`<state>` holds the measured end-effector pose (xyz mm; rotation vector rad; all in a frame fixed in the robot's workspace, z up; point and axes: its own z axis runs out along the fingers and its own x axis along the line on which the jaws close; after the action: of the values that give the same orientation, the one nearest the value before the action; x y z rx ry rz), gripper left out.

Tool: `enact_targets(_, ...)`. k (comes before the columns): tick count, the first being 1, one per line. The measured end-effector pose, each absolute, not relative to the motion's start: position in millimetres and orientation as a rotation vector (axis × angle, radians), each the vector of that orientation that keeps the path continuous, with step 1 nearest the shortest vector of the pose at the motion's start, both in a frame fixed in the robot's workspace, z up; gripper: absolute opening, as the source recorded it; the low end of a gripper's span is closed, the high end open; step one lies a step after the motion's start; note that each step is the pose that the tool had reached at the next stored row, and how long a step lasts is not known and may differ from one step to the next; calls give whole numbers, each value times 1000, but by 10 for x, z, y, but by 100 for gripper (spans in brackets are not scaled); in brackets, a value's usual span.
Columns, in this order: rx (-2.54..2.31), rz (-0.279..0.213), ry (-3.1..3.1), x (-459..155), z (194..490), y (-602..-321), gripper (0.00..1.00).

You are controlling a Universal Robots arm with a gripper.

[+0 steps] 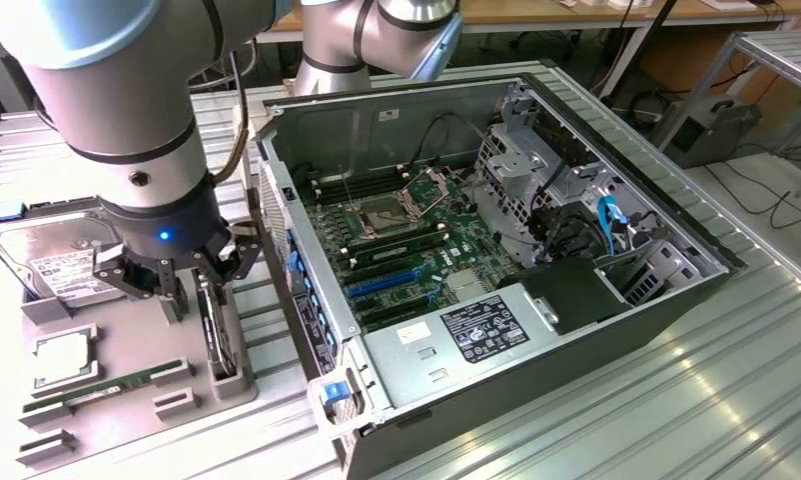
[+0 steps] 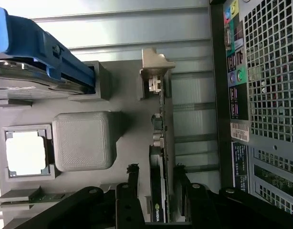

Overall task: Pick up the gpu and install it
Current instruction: 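Pick up the gpu and move the gpu toward the slot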

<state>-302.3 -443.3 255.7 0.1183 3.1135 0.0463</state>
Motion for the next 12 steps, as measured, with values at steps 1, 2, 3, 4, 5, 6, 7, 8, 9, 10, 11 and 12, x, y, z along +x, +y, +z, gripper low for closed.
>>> enact_targets(1,118,46,3114,-3026,2539,-4435,42)
enact_targets(2,118,46,3113,-3027,2519,-4436,42)
enact_targets(3,118,46,3113,-3027,2502,-4437,42)
enact_targets(4,118,47,3113,-3029,2484,-4437,42)
enact_targets(5,118,47,3112,-3032,2468,-4436,42)
enact_targets(6,118,46,3110,-3037,2454,-4437,42)
enact_targets(7,118,47,3110,-3042,2446,-4437,42)
enact_targets(8,118,47,3109,-3045,2441,-4437,42)
enact_targets(9,118,47,3108,-3047,2436,-4437,42)
enact_targets(10,118,46,3106,-3048,2433,-4437,42)
enact_targets(11,118,46,3104,-3049,2429,-4437,42)
enact_targets(12,118,46,3102,-3049,2427,-4437,42)
